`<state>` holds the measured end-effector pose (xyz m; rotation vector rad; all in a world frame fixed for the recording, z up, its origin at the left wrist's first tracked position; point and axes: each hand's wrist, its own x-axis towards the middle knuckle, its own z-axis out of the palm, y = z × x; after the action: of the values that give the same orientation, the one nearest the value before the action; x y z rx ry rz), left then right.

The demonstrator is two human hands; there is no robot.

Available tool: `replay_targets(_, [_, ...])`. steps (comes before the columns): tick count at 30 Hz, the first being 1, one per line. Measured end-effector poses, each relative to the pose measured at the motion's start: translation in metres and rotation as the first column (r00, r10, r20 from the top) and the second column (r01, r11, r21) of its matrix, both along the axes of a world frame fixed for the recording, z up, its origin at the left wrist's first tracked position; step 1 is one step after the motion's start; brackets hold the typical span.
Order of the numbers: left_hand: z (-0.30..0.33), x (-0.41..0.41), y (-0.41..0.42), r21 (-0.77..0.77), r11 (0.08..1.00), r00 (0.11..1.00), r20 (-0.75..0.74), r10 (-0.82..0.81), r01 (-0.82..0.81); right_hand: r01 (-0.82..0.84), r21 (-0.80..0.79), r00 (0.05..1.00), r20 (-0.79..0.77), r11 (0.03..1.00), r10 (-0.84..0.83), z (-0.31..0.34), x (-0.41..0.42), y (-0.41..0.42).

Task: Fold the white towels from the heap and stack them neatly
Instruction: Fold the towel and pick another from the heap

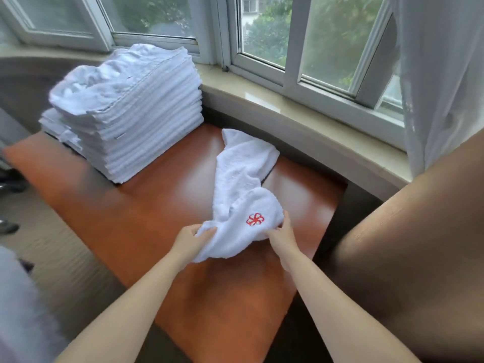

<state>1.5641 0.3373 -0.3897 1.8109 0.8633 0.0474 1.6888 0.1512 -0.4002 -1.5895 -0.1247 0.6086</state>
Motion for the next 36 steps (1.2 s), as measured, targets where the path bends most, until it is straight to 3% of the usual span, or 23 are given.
replay_targets(1, [-0.002,-0.007,0.002,0.212,0.949,0.966,-0.162,-0.2,0.232,0.021,0.009,0.995,-0.093,1.0,-0.02,-0.005,0.002,-0.001])
replay_targets(2, [-0.003,-0.012,0.004,0.396,0.748,0.834,-0.398,-0.383,0.533,0.033,-0.025,0.987,-0.156,0.999,-0.037,-0.008,0.003,-0.003])
replay_targets(3, [-0.003,-0.017,0.003,0.432,0.507,0.659,-0.588,-0.469,0.746,0.036,-0.105,0.984,-0.169,0.994,-0.054,-0.012,0.005,-0.003])
replay_targets(4, [-0.005,-0.019,0.004,0.412,0.337,0.532,-0.668,-0.521,0.847,0.037,-0.186,0.988,-0.14,0.982,-0.064,-0.016,0.007,-0.002])
replay_targets(5, [-0.007,-0.019,0.004,0.383,0.236,0.447,-0.696,-0.563,0.893,0.022,-0.258,0.996,-0.082,0.966,-0.045,-0.017,0.008,-0.001])
replay_targets(7, [-0.012,-0.015,0.007,0.375,0.149,0.387,-0.713,-0.585,0.915,-0.07,-0.406,0.996,0.024,0.911,0.088,-0.014,0.012,0.004])
replay_targets(9, [-0.012,-0.004,0.017,0.431,0.093,0.404,-0.722,-0.562,0.898,-0.164,-0.511,0.968,0.081,0.844,0.237,-0.015,0.02,0.01])
replay_targets(11, [-0.012,0.01,0.033,0.554,0.092,0.505,-0.661,-0.556,0.827,-0.065,-0.598,0.946,0.219,0.799,0.241,-0.014,0.025,0.019])
replay_targets(13, [-0.006,0.026,0.055,0.777,0.043,0.643,-0.487,-0.591,0.628,0.193,-0.496,0.918,0.395,0.847,0.022,-0.011,0.032,0.031])
replay_targets(15, [0.002,0.036,0.076,0.906,0.168,0.756,-0.209,-0.62,0.388,0.404,-0.291,0.849,0.473,0.867,-0.237,-0.004,0.038,0.04])
replay_targets(17, [0.002,0.04,0.084,0.882,0.336,0.802,-0.074,-0.592,0.33,0.496,-0.269,0.798,0.517,0.826,-0.311,-0.005,0.038,0.041])
replay_targets(19, [-0.012,0.038,0.076,0.73,0.489,0.815,-0.162,-0.556,0.478,0.467,-0.439,0.846,0.473,0.767,-0.245,-0.018,0.023,0.032])
replay_targets(21, [-0.028,0.029,0.062,0.468,0.592,0.755,-0.381,-0.534,0.656,0.331,-0.596,0.938,0.295,0.731,-0.184,-0.037,-0.001,0.019])
replay_targets(23, [-0.042,0.023,0.052,0.325,0.645,0.716,-0.426,-0.553,0.692,0.292,-0.633,0.956,0.213,0.717,-0.201,-0.044,-0.016,0.009])
replay_targets(25, [-0.039,0.017,0.045,0.399,0.639,0.753,-0.373,-0.543,0.658,0.378,-0.577,0.924,0.28,0.724,-0.259,-0.036,-0.02,0.006])
replay_targets(28, [-0.027,0.005,0.04,0.563,0.678,0.874,-0.202,-0.441,0.472,0.55,-0.406,0.792,0.529,0.73,-0.303,-0.017,-0.022,-0.002])
replay_targets(30, [-0.011,-0.016,0.028,0.712,0.607,0.885,-0.044,-0.463,0.353,0.552,-0.396,0.765,0.59,0.734,-0.257,-0.011,-0.039,-0.018])
replay_targets(31, [-0.006,-0.029,0.02,0.79,0.515,0.85,-0.017,-0.526,0.334,0.512,-0.467,0.8,0.565,0.721,-0.202,-0.015,-0.05,-0.029])
replay_targets(33, [-0.004,-0.059,0.005,0.885,0.329,0.756,-0.038,-0.654,0.33,0.324,-0.687,0.932,0.35,0.651,-0.094,-0.031,-0.074,-0.056])
replay_targets(35, [-0.009,-0.088,-0.01,0.869,0.269,0.703,-0.118,-0.701,0.414,0.146,-0.735,0.987,0.065,0.662,-0.147,-0.043,-0.099,-0.078])
replay_targets(36, [-0.013,-0.102,-0.017,0.857,0.243,0.69,-0.165,-0.705,0.454,0.152,-0.704,0.98,0.013,0.694,-0.2,-0.045,-0.11,-0.086])
